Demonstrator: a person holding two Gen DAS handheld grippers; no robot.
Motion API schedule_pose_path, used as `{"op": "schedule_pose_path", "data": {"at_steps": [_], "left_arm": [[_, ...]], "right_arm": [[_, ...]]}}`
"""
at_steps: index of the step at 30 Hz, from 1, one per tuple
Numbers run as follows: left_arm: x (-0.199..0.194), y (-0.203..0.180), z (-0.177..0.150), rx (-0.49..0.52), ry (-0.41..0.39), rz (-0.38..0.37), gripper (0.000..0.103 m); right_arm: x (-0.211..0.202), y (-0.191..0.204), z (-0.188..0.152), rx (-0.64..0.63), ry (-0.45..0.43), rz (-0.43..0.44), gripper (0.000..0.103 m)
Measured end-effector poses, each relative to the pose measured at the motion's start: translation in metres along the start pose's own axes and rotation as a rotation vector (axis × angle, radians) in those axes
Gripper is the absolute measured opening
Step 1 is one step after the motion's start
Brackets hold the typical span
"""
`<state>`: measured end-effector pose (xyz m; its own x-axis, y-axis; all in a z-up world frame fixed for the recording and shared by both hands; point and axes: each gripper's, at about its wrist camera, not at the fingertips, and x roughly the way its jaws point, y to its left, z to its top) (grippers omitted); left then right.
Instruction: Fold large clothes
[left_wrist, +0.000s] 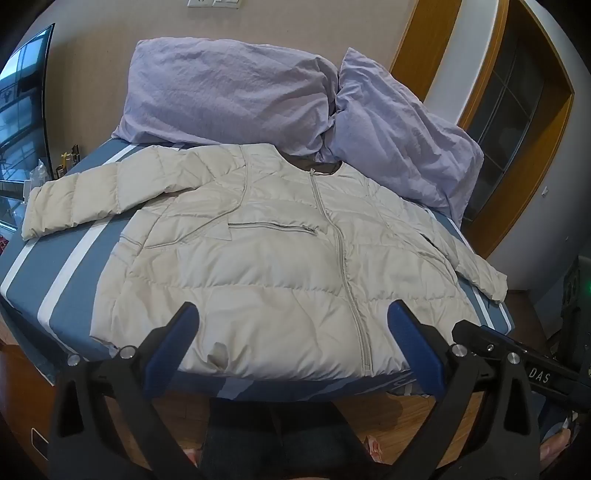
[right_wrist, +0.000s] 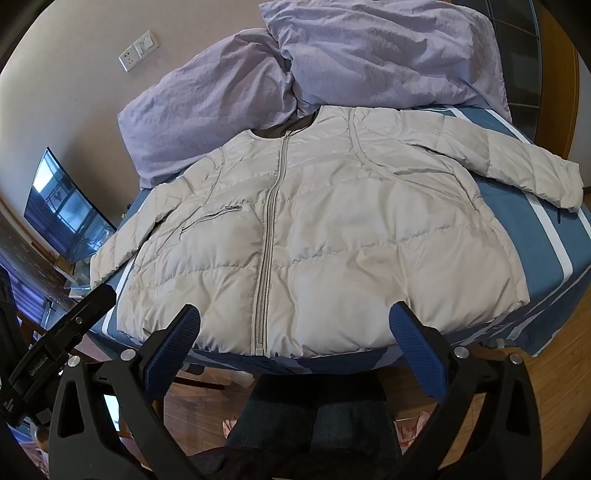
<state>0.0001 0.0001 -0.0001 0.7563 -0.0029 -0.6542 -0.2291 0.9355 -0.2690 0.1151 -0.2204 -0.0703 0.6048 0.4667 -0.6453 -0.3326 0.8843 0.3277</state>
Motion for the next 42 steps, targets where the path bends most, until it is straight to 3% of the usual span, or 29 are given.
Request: {"op": "schedule_pose_path", "data": {"at_steps": [42], "left_arm": [[0.0003,0.0000,0.0001,0.002,0.004,0.004,0.101]], "right_arm": [[0.0006,-0.0021,-0.0004,0.003,0.003,0.002,0.102]]}}
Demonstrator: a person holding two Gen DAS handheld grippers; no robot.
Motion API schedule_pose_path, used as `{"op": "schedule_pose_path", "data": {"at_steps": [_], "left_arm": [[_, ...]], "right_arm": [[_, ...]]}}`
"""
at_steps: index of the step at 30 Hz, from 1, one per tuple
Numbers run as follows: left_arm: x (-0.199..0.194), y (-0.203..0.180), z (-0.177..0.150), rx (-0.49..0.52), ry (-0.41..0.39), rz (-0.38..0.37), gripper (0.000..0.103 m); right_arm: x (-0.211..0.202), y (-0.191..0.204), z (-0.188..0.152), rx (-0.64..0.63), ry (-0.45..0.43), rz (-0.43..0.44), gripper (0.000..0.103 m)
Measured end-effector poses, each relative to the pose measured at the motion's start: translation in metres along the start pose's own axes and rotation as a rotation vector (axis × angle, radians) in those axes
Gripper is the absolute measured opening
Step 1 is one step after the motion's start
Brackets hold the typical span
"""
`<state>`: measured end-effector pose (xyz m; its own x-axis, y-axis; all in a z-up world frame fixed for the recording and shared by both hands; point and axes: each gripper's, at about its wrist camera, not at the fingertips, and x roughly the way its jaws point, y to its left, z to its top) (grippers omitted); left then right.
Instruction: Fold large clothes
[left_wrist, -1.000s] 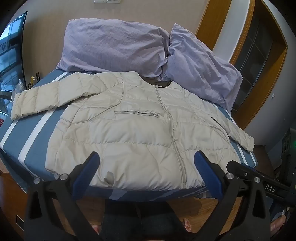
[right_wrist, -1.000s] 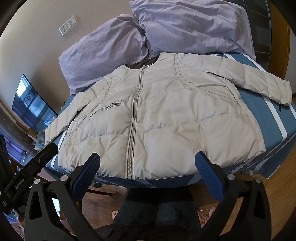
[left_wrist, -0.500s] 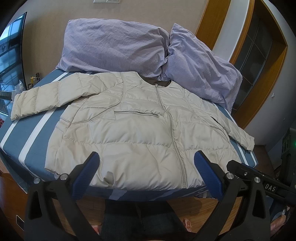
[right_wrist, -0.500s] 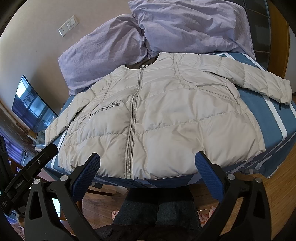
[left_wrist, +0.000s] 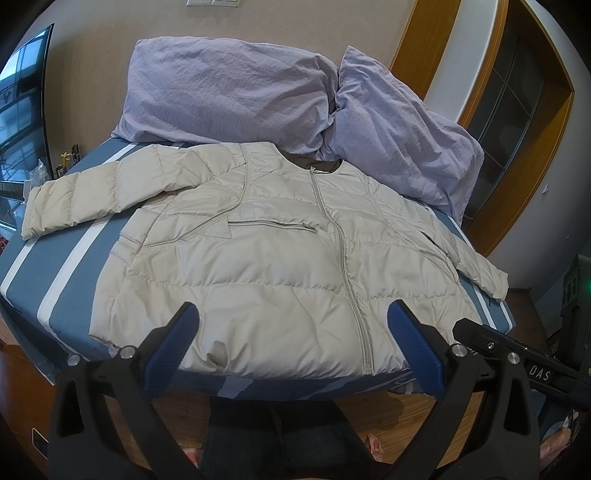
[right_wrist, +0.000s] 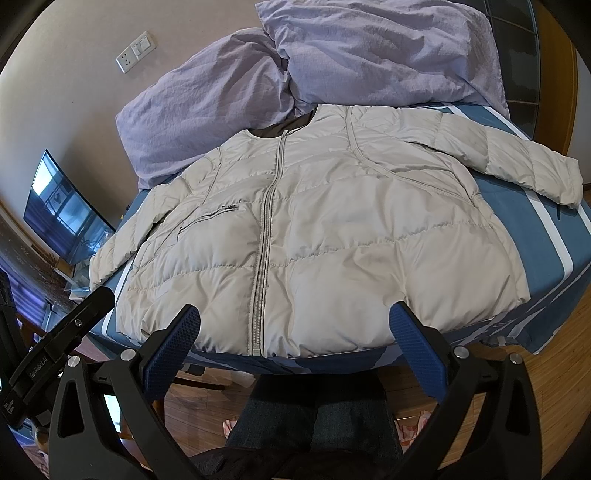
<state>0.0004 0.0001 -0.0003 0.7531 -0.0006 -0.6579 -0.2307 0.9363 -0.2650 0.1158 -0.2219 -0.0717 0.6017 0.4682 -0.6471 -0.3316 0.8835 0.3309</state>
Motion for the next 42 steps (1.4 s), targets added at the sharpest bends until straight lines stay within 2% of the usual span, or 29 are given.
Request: {"op": "schedule_pose_path", "data": {"at_steps": [42], "left_arm": [[0.0000,-0.0001,-0.0001,0.001,0.001,0.002,0.101]], "right_arm": [[0.0008,-0.0040,0.0009,0.003,-0.001,0.001,0.102]]}}
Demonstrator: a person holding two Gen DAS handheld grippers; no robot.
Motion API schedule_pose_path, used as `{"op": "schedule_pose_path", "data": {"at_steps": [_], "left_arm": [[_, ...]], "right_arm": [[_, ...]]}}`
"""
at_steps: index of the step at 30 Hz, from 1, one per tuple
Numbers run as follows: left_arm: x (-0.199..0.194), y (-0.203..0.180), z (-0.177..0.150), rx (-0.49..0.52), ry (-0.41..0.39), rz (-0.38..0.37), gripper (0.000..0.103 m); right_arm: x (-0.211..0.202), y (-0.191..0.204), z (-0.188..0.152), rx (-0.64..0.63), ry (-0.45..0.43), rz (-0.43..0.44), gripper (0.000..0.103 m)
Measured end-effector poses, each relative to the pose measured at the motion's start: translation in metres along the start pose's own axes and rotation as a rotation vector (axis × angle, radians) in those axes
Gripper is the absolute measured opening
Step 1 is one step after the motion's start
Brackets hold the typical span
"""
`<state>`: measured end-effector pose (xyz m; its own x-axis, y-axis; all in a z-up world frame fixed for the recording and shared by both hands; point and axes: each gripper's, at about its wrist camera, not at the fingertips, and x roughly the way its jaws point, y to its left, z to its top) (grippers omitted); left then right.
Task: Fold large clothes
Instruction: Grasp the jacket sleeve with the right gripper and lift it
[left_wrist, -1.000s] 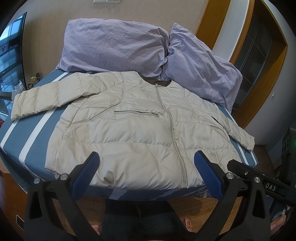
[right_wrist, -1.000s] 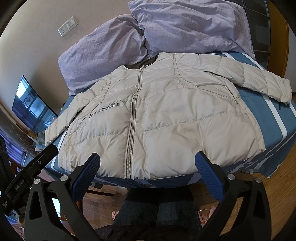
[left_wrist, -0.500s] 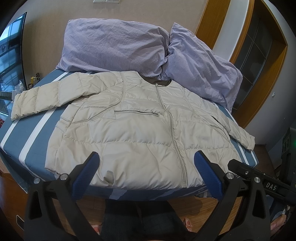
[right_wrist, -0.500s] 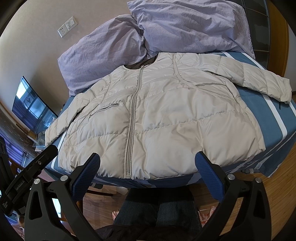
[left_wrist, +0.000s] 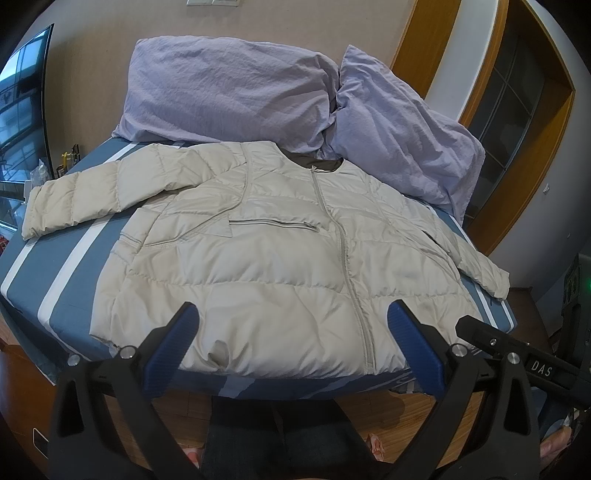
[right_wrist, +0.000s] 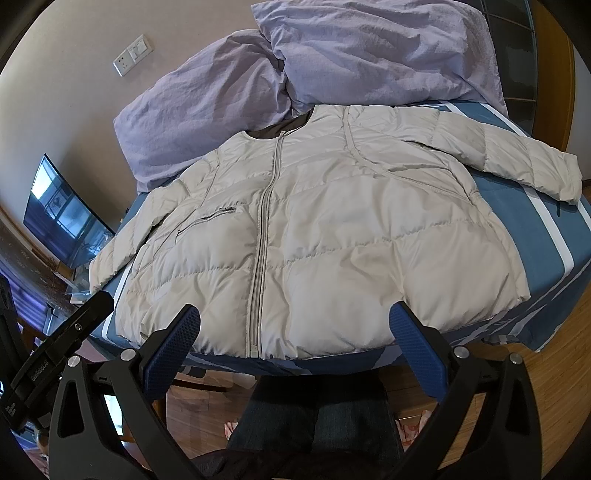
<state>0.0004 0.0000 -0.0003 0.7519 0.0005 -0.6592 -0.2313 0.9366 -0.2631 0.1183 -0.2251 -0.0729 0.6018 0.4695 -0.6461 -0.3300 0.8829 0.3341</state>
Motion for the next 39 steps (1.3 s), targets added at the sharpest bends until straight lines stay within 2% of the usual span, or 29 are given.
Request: {"op": "schedule_pose_path", "data": {"at_steps": [11,20,28,33,39], "left_arm": [[0.006,0.004,0.005,-0.003,0.012,0.009,0.101],[0.055,0.018,0.027,0.002,0.044,0.086,0.101],[0.107,0.024,0.061,0.056,0.051,0.192,0.101],[0.137,0.030,0.078,0.068,0.066,0.238,0.101],[0.177,0.038,0.079,0.073,0.122,0.294,0.101]], "right_arm": [[0.007,-0.008,0.008,0.014,-0.014,-0.025,0.102],[0.024,-0.037,0.031,0.062,-0.054,-0.114,0.102],[0.042,-0.101,0.072,0.169,-0.098,-0.219,0.102],[0.050,-0.156,0.100,0.277,-0.118,-0.282,0.102],[0.045,-0.233,0.124,0.407,-0.177,-0.418,0.102]]}}
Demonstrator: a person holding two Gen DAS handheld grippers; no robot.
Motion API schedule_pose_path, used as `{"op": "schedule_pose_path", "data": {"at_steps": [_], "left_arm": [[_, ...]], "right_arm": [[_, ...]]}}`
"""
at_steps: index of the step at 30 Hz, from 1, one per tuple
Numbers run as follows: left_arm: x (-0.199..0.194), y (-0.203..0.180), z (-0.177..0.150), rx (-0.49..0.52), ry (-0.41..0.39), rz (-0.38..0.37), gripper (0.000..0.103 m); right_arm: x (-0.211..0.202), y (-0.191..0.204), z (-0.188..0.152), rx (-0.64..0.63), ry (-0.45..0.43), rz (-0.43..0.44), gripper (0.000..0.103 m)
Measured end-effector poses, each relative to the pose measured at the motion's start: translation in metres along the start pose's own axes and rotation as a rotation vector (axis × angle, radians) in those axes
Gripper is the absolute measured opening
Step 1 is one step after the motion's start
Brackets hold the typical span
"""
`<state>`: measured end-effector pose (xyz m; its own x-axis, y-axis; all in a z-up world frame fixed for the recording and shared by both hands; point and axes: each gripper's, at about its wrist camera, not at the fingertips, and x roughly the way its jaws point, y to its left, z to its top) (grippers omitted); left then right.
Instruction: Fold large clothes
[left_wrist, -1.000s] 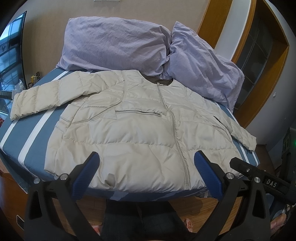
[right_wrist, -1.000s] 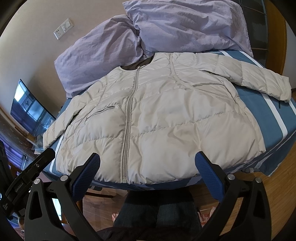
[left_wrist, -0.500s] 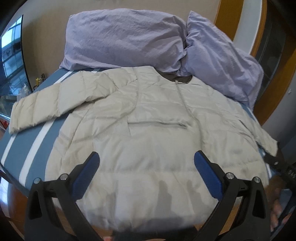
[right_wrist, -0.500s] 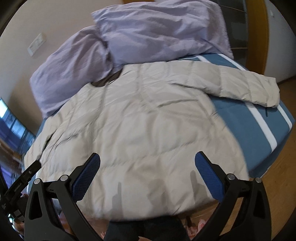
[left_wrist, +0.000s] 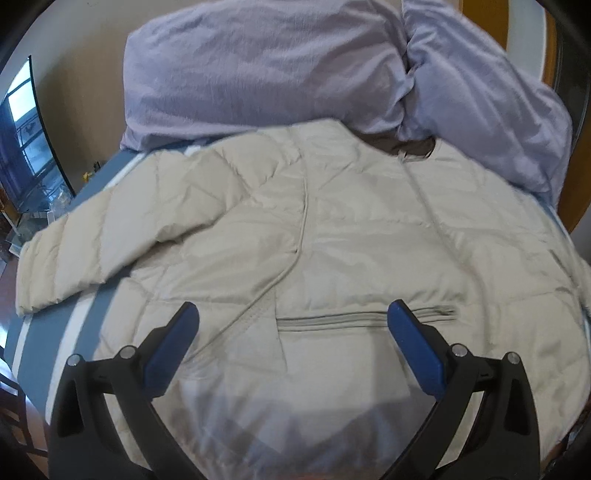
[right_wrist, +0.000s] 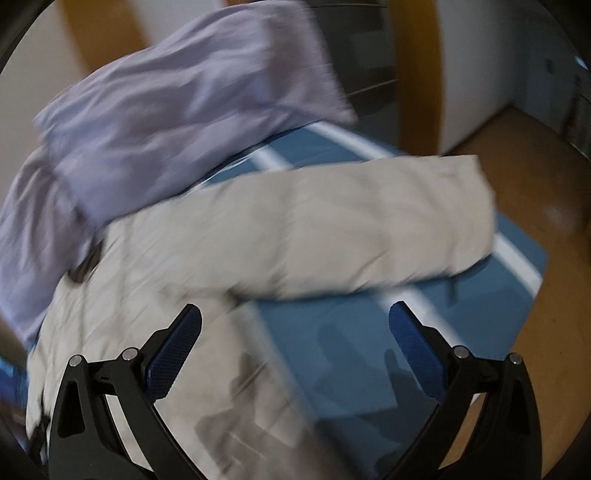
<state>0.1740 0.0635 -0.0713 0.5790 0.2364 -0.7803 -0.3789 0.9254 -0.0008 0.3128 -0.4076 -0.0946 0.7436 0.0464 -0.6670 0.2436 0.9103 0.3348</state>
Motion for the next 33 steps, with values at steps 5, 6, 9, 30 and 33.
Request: {"op": "schedule_pose_path", "data": {"at_steps": [5,6,9,30,33], "left_arm": [[0.016,0.000,-0.008,-0.011,0.012,-0.006,0.101],[0.016,-0.001,-0.010,-0.005,0.002,0.001,0.101],[0.018,-0.005,-0.013,0.015,-0.015,0.026,0.101],[0.024,0.001,-0.013,-0.020,-0.011,-0.018,0.101],[0.024,0.002,-0.014,-0.024,-0.011,-0.025,0.101]], "right_arm": [[0.016,-0.057,0.033,0.102,-0.065,-0.169,0.097],[0.020,-0.064,0.038,0.119,-0.071,-0.196,0.096],[0.029,-0.096,0.049,0.187,-0.076,-0.263,0.089],[0.058,-0.125,0.042,0.236,-0.005,-0.243,0.024],[0.049,-0.108,0.048,0.187,-0.030,-0.279,0.021]]}}
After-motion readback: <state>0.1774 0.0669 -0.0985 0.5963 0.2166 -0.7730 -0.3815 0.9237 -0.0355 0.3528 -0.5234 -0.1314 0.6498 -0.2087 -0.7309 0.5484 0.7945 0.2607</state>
